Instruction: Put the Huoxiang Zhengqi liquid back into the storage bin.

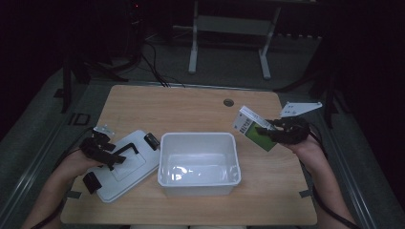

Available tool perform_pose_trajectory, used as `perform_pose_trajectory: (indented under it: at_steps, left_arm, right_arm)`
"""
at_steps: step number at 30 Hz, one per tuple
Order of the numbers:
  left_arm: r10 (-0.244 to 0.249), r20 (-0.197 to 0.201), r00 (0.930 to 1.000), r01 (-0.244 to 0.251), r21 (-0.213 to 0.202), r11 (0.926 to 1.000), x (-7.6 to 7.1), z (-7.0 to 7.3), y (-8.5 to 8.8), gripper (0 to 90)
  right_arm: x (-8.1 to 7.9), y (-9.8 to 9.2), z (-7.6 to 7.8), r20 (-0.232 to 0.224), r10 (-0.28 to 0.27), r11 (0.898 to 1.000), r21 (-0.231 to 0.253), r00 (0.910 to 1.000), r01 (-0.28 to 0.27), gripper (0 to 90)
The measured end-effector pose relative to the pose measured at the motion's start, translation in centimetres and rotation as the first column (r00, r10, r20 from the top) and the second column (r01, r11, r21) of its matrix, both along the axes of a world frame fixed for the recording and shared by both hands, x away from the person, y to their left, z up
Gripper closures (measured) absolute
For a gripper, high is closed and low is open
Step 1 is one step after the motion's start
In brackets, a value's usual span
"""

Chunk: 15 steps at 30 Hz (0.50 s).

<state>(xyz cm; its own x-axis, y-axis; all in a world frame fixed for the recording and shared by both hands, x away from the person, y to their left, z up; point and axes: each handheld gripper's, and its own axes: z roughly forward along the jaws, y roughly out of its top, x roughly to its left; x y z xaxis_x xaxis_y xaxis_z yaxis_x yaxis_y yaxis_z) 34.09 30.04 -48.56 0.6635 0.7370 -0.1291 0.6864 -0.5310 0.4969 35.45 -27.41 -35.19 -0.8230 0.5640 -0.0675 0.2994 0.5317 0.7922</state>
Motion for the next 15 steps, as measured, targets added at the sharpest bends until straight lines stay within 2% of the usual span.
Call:
perform_pose_trajectory:
  at_steps: [5, 8, 11, 15]
  left_arm:
    - [-0.001, -0.002, 1.0, 0.001, 0.005, 1.0, 0.0, 0.0, 0.0, 25.4]
    - [0.0, -0.002, 1.0, 0.0, 0.002, 1.0, -0.1, 0.0, 0.0, 25.4]
    - [0.0, -0.003, 1.0, 0.0, 0.002, 1.0, -0.1, 0.1, 0.1, 25.4]
    - [-0.002, -0.006, 1.0, 0.002, 0.004, 1.0, -0.1, 0.1, 0.0, 25.4]
  right_arm:
    - [-1.0, 1.4, 1.8, 0.025, 0.084, 0.996, 0.04, 0.9962, -0.085, 63.9]
    - [-1.6, 2.5, 2.5, 0.042, 0.127, 0.991, 0.037, 0.9911, -0.128, 63.9]
    - [-2.1, 3.6, 2.9, 0.043, 0.189, 0.981, 0.044, 0.9811, -0.19, 63.8]
    - [-2.6, 5.2, 3.1, 0.05, 0.267, 0.962, 0.038, 0.9622, -0.269, 63.8]
